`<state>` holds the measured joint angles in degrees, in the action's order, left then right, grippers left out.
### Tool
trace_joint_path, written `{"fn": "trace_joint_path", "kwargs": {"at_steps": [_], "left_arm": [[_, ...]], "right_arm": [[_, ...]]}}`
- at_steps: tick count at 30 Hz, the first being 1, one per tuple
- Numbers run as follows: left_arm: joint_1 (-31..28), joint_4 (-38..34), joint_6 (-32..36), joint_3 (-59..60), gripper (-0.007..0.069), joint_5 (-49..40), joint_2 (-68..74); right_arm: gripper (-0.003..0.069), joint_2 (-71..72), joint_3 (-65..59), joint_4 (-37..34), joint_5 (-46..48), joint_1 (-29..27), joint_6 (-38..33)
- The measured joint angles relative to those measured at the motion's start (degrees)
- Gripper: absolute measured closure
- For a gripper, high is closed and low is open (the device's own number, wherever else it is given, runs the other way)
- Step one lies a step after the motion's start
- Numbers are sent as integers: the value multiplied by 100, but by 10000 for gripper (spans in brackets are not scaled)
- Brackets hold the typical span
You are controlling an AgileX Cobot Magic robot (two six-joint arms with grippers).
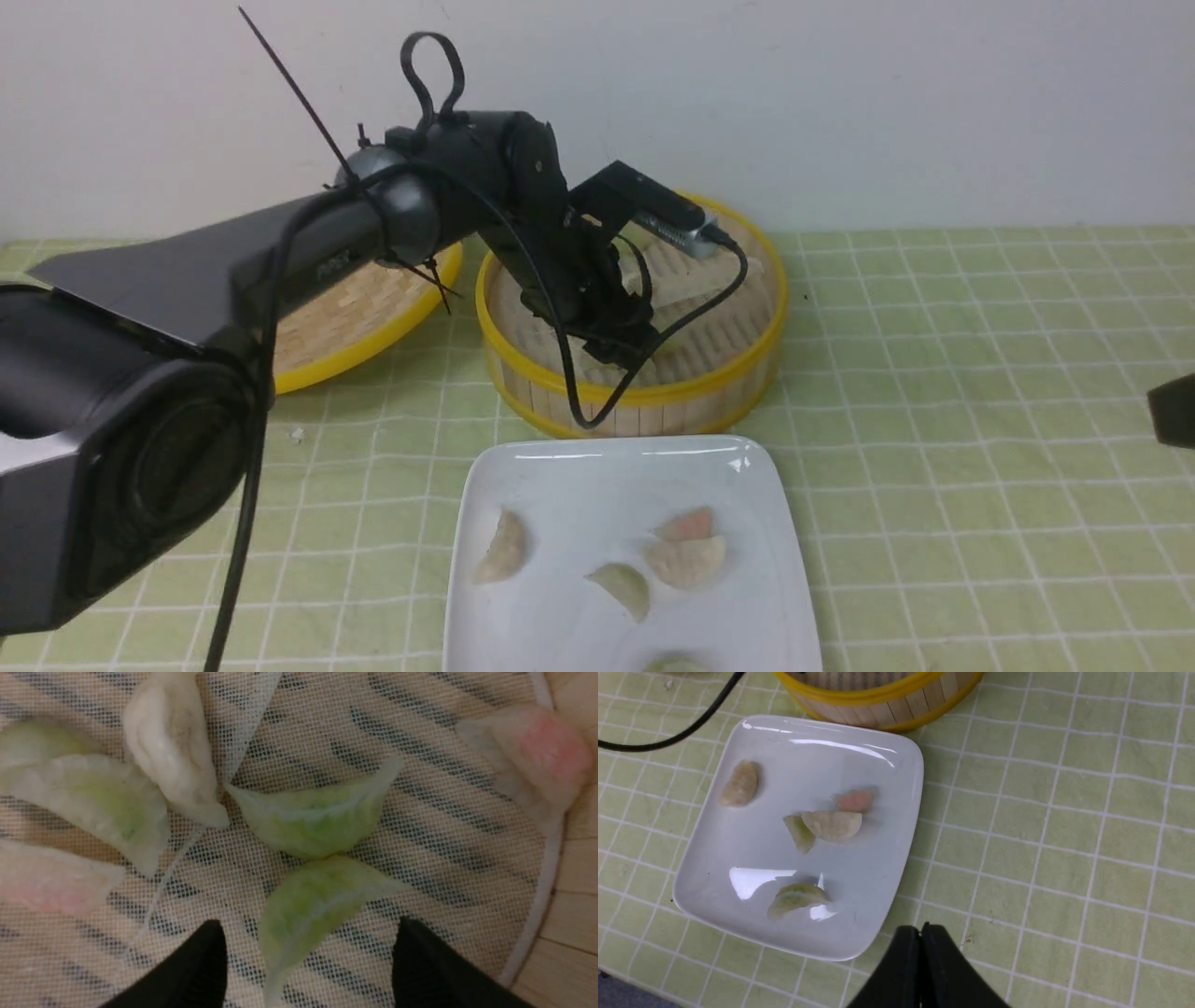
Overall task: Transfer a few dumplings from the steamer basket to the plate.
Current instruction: Use the left arm to grab a dumpling from the steamer, then use the left arm to put the dumpling into the plate
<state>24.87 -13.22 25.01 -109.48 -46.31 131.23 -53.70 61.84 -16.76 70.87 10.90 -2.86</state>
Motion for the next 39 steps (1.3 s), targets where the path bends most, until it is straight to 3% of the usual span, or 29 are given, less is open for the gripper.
{"fn": "trace_joint_path", "kwargs": {"at_steps": [9,13,14,19,26,31,37,39], "left_arm": [[0,6,0,-37,216,337,285],[45,38,-62,-79,424,269,278],[45,45,-71,-92,440,219,267],[47,45,-120,-357,428,-433,200],[47,207,-416,-1472,428,-2123,-373],[47,400,-698,-1905,428,-2417,-939],[99,401,-1255,-1112,428,-2436,-2030],[228,394,-1363,38,428,-2436,-2785]], "right_arm": [[673,0,0,-25,6,0,0],[673,0,0,-25,60,0,0],[673,0,0,-25,63,0,0],[673,0,5,-25,63,0,0],[673,0,5,-25,68,0,0],[673,0,5,-38,92,0,-96],[673,0,5,-42,99,0,-223],[673,0,5,-42,99,0,-239]]}}
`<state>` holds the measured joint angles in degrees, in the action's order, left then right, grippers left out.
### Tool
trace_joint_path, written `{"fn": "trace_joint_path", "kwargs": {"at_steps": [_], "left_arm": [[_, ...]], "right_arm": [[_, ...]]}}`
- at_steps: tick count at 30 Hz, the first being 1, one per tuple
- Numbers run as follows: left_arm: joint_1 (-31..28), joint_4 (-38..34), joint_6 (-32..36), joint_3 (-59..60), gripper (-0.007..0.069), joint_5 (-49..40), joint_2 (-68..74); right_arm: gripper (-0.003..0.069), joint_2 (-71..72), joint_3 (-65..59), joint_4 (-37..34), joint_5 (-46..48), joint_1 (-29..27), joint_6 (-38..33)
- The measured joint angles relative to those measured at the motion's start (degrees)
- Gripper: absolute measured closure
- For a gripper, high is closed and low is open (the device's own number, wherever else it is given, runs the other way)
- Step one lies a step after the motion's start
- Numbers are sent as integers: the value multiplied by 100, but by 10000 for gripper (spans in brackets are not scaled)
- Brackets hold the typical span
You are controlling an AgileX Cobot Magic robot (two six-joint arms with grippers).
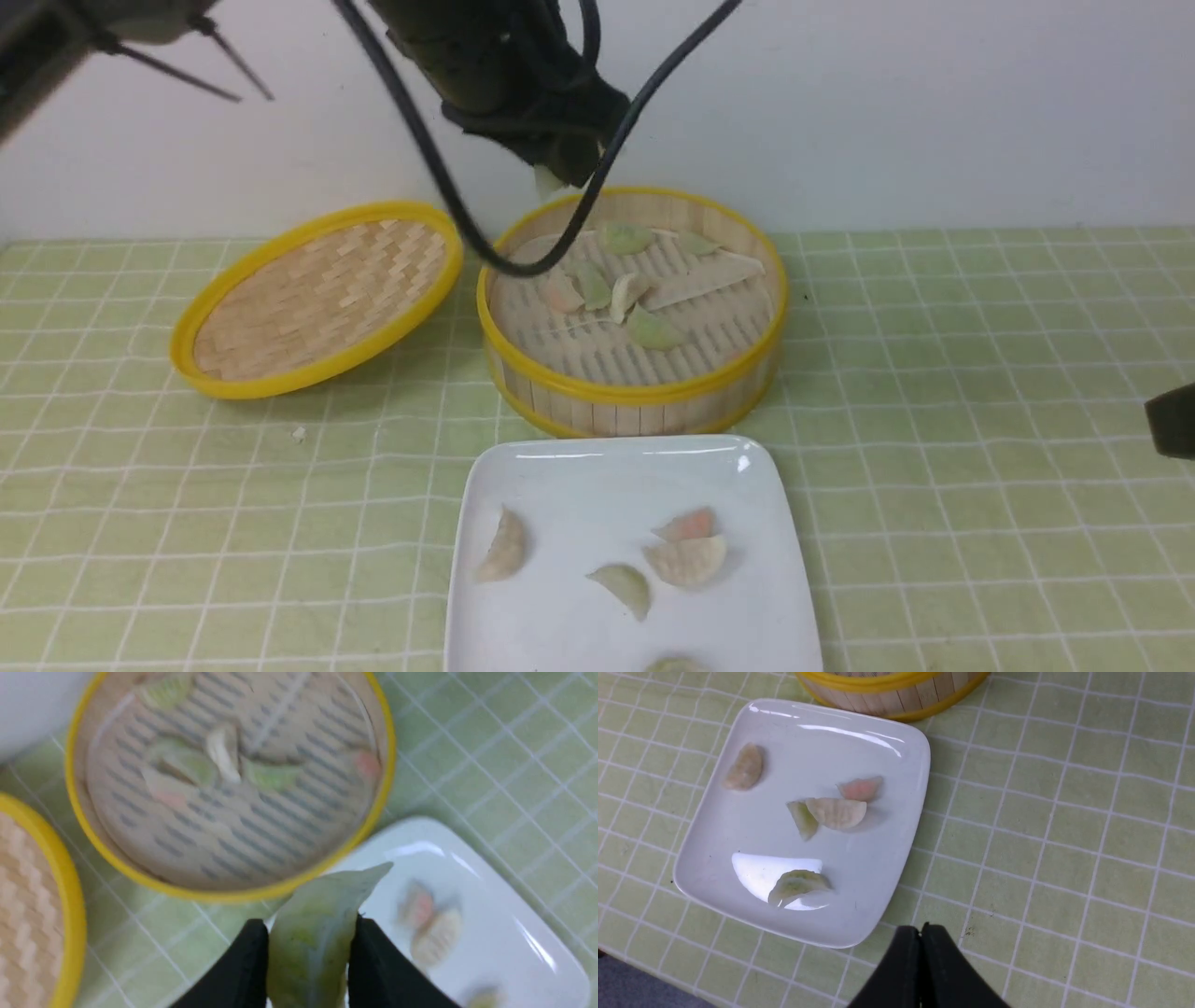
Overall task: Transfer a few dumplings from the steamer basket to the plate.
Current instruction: Use the left arm to put the dumpling into the plate, then use the right arm to grab a dumpling from inside the steamer
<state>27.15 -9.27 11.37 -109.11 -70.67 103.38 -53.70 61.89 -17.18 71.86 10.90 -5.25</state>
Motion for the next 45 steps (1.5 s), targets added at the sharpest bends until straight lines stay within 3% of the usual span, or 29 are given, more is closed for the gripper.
{"fn": "trace_joint_path", "kwargs": {"at_steps": [5,10,15,18,19,22,26,30,31,34,39,45], "left_arm": [[276,-83,-24,1904,428,-40,-684],[483,-225,11,3319,428,132,-491],[515,-261,63,3599,421,529,-63],[515,-299,75,3599,342,654,163],[515,-349,75,3599,249,664,227],[515,-428,59,3561,104,642,240],[515,-457,2,3305,52,382,229],[515,-404,-244,2908,245,208,-139],[515,-354,-324,2866,374,198,-412],[515,-222,-518,2845,561,156,-1079],[515,-186,-957,3022,628,51,-2654],[515,-186,-1475,3679,631,242,-4651]], "right_arm": [[673,0,0,-7,-6,0,-41],[673,0,0,-40,-12,0,-105],[673,0,0,-68,-80,0,-219],[673,-7,0,-68,-367,0,-398],[673,-32,0,-73,-568,0,-556],[673,-253,82,-139,-775,0,-751],[673,-790,374,-296,-825,0,-1068],[673,-1910,1208,-420,-772,0,-1438],[673,-2238,1505,-458,-741,0,-1498],[672,-3068,2223,-533,-724,2,-1545],[633,-4256,3265,-524,-729,47,-1564],[487,-5632,4353,-492,-772,411,-1633]]}}
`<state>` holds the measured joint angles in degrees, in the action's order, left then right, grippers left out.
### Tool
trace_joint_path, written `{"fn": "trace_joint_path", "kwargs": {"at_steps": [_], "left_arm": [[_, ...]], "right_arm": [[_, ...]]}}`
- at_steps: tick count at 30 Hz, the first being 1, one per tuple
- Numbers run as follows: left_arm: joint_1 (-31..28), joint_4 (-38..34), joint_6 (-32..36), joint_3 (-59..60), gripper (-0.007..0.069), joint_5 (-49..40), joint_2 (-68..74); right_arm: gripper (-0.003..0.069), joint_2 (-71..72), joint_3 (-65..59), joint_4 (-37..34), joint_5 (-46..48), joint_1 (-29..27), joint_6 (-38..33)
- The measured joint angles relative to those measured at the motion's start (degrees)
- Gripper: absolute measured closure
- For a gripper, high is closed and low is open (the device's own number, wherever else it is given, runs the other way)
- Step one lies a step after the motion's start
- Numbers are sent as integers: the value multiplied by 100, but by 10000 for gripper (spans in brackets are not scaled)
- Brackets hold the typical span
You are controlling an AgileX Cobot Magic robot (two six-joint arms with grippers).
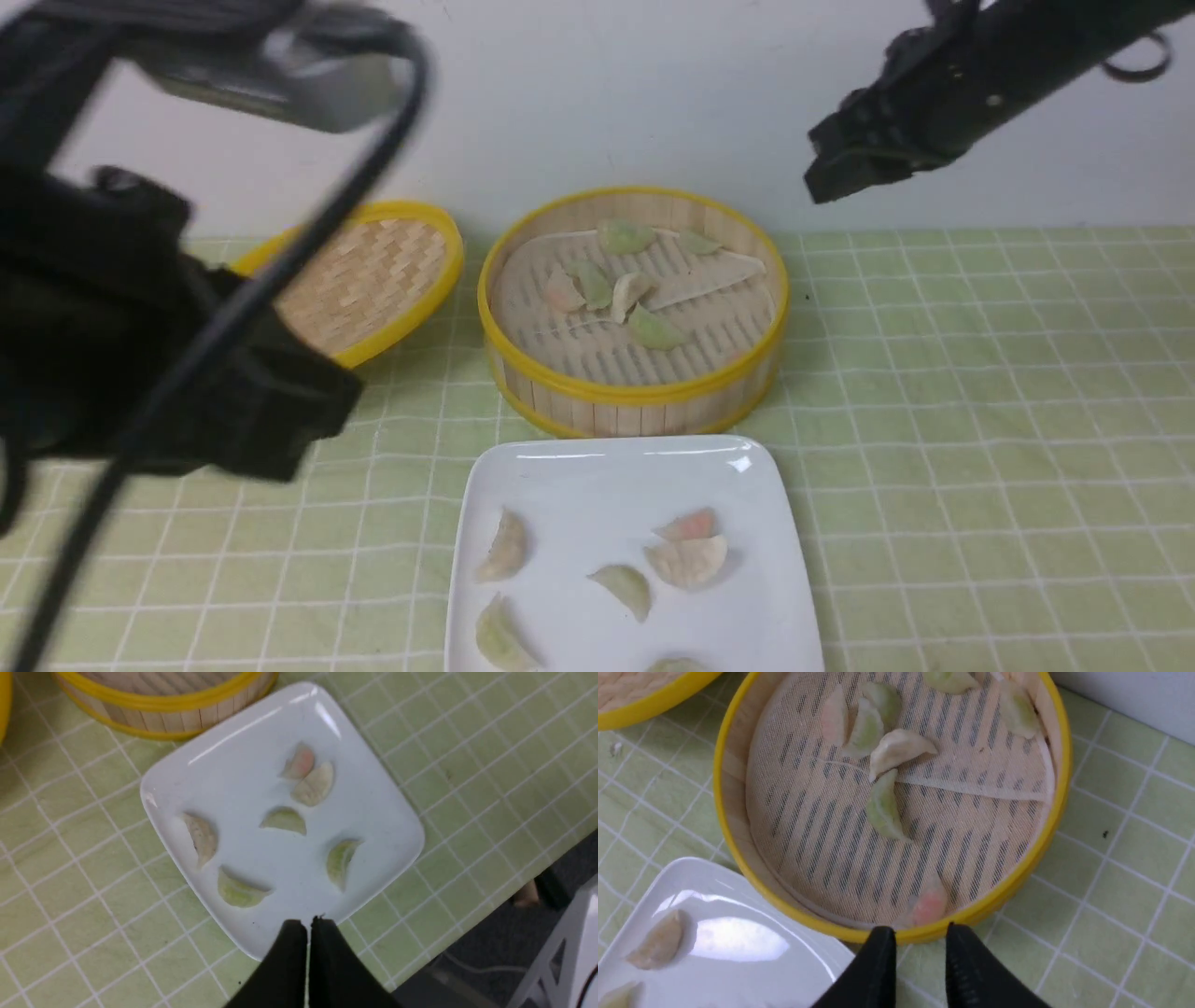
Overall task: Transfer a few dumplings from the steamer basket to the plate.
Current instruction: Use the right arm to grab a dumpling from inside the steamer
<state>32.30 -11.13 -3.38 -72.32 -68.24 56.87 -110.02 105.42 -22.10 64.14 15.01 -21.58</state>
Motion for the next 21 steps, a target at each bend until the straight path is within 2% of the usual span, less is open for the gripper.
{"fn": "trace_joint_path", "kwargs": {"at_steps": [5,8,15,21], "left_arm": [[0,6,-402,692,631,149,-1201],[0,82,-688,989,631,174,-1692],[0,255,-1268,1176,631,196,-2216],[0,260,-1353,1181,631,171,-2229]], "right_arm": [[335,-993,669,200,-229,400,-123],[277,-1467,924,380,-393,606,-123],[246,-2295,1064,1020,-945,994,-81],[264,-2699,1100,1072,-1225,1067,-61]]}}
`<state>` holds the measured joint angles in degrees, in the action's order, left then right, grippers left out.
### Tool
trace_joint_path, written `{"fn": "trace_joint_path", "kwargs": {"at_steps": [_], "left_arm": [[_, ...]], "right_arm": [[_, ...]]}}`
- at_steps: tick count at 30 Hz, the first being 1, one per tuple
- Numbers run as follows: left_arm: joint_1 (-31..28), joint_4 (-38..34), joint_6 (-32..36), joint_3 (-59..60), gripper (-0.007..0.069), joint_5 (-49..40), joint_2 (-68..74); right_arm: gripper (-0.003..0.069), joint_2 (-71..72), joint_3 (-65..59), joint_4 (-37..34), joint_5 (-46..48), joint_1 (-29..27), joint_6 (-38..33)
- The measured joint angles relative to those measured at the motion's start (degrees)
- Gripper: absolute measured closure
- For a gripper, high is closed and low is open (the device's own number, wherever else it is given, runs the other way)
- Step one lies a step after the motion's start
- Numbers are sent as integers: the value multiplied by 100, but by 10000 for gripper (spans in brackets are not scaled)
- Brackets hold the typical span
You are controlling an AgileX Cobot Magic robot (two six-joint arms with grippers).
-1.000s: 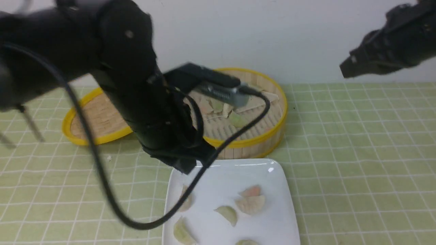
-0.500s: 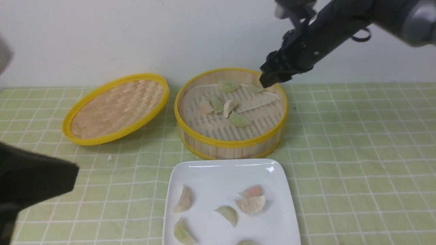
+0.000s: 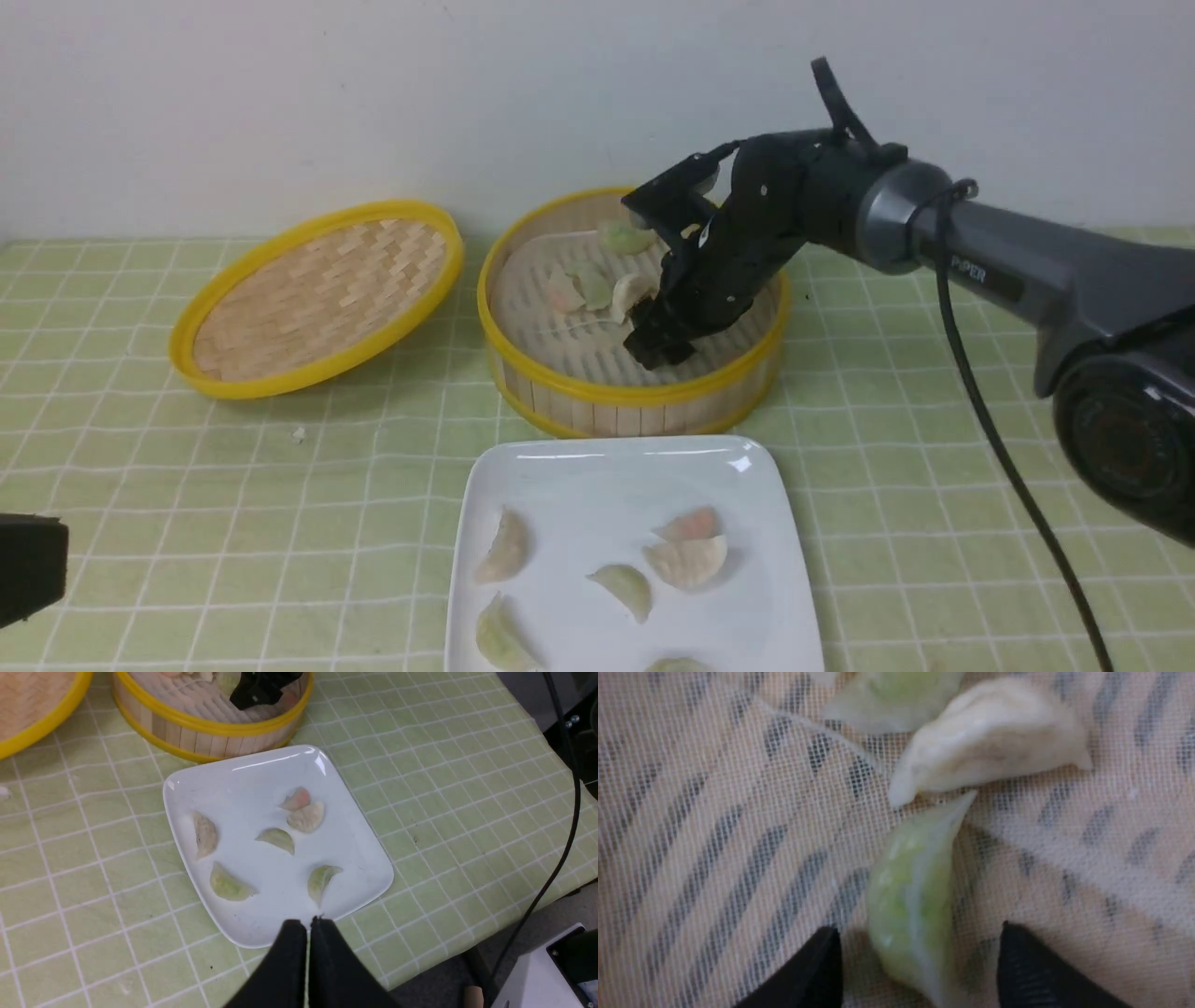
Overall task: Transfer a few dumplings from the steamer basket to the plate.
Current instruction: Use the right arm to grab a dumpling from inside the steamer, then use the right arm to put the dumpling into the plate
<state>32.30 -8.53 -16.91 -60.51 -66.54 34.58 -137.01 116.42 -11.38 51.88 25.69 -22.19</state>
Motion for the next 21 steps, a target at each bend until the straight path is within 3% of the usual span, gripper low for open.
{"fn": "trace_joint_path", "kwargs": {"at_steps": [2,4,5,10,14,19,21], "left_arm": [[0,41,0,6,631,-12,0],[0,140,0,6,631,-18,0],[0,167,0,6,631,-18,0],[0,361,0,6,631,-22,0],[0,533,0,6,631,-22,0],[0,679,0,6,631,-22,0],[0,699,0,6,631,-22,0]], "right_arm": [[355,-24,49,5,19,0,69],[501,-33,175,32,232,0,113],[524,-33,232,41,338,0,132],[512,280,918,69,1653,0,284],[512,1032,1029,69,1856,7,532],[512,2194,26,-107,1856,7,747],[512,2961,-1332,-506,1891,49,675]]}}
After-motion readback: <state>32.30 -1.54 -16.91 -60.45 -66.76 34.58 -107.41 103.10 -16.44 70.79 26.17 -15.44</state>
